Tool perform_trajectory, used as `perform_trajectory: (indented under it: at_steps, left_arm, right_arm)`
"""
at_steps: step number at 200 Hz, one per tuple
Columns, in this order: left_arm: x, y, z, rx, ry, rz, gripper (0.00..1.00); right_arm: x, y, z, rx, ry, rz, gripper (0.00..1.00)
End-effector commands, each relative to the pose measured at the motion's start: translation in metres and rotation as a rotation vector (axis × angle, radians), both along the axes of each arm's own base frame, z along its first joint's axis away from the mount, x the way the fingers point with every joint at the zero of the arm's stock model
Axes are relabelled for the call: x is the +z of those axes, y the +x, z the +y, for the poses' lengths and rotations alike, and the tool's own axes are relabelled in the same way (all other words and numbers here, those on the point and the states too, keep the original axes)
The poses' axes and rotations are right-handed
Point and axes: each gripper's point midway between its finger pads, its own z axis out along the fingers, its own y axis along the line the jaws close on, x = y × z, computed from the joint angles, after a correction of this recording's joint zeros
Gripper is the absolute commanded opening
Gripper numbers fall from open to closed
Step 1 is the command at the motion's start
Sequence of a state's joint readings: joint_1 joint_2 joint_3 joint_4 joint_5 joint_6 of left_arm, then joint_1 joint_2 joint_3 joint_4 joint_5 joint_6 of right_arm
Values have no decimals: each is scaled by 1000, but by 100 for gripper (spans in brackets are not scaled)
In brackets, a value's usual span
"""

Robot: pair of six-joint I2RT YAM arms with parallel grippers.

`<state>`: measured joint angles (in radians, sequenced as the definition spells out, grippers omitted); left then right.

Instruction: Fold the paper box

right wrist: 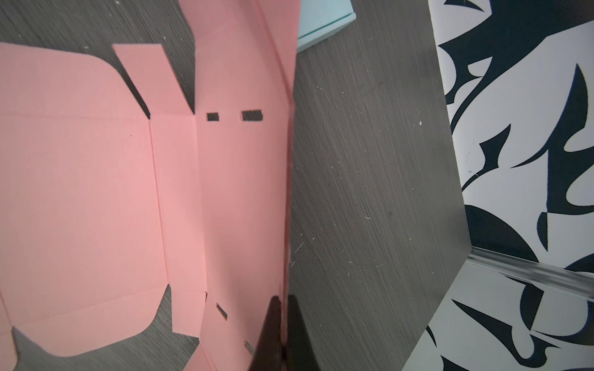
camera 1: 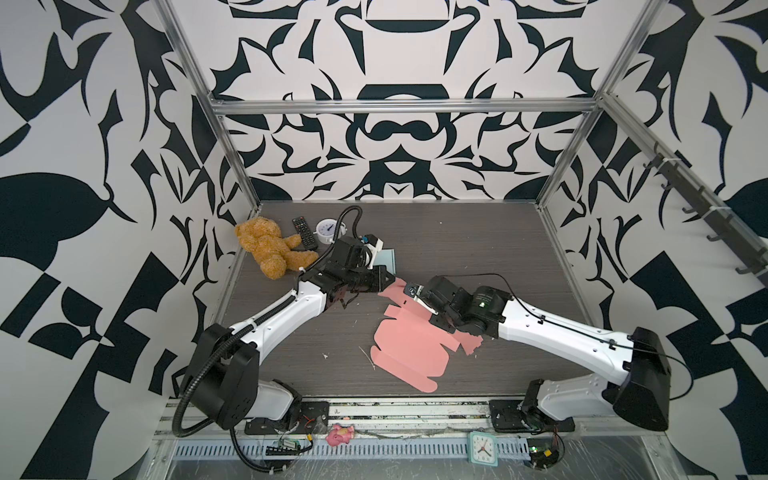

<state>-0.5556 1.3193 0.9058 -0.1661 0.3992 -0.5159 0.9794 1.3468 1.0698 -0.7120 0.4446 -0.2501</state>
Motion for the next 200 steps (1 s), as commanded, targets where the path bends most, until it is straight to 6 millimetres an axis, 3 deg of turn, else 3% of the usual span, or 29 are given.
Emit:
perform_trajectory:
  at_steps: [1,21,51,84,88,104,161,200]
  left_arm:
    - [18,-17,19,7,10,-56,7]
    - [22,-18,37,40,11,-59,7]
    - [12,2,57,89,-40,7,8]
    - [-2,19,55,86,-46,26,8]
    - [-14,21,54,86,-32,51,8]
    - [-27,25,55,96,-23,69,8]
    - [-64,20,54,100,-42,132,8]
    - [-77,16,52,84,-56,138,8]
  right_arm:
    - [7,5,-2,-5,-11,-49,0]
    - [8,7,-2,2,-18,-65,0]
    - [8,11,2,25,-24,-89,0]
    - [3,18,9,57,-68,-115,0]
    - [3,19,9,60,-80,-122,0]
    - [1,23,10,69,-127,-154,0]
    - [2,32,20,126,-220,-314,0]
    - [-7,35,25,170,-287,-350,0]
